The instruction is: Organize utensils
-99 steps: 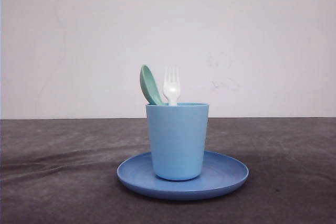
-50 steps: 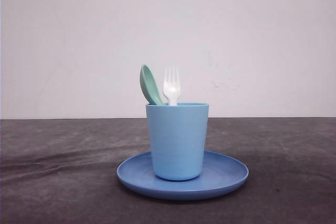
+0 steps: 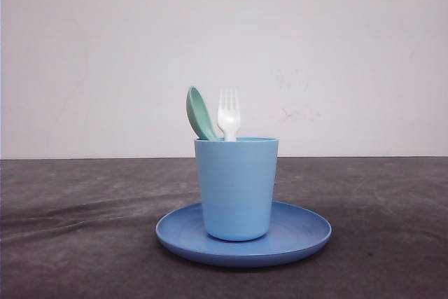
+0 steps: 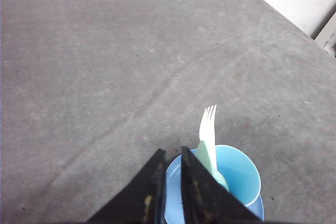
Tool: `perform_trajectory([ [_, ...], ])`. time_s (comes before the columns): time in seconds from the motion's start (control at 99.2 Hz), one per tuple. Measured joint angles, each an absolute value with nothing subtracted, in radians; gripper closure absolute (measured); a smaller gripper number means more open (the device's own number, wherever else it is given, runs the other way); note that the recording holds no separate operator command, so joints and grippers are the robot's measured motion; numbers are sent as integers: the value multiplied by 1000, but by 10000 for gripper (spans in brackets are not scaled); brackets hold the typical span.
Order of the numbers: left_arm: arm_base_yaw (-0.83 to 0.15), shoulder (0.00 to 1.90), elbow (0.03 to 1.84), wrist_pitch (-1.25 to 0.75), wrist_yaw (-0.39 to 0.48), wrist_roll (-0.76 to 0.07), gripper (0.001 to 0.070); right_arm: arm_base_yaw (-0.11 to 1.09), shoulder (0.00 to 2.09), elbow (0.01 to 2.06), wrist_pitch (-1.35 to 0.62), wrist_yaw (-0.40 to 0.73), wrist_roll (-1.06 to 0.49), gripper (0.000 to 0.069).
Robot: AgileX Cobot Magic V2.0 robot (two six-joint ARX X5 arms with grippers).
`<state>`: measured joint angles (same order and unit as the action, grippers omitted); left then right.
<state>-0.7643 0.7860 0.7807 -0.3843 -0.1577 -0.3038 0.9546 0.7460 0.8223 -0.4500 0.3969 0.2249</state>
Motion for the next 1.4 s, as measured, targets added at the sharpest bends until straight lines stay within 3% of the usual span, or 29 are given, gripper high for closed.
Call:
perform_trajectory([
  [0.262,-739,777,781,-385,-191,-175,684,955,746,822,-450,397,225,687],
  [0.454,-622,727,756,-376,-201,-93,684,955,746,822,-450,397,225,687],
  [0.877,-271,337,354,-258,-204,-52,684,955,746,822,-450,397,225,687],
  [1.099,-162,154,165,-255,-197,-46,684,955,746,822,-450,397,225,687],
  [1.402,-59,31,68,-251,-100,-46,684,955,746,822,-450,397,225,687],
])
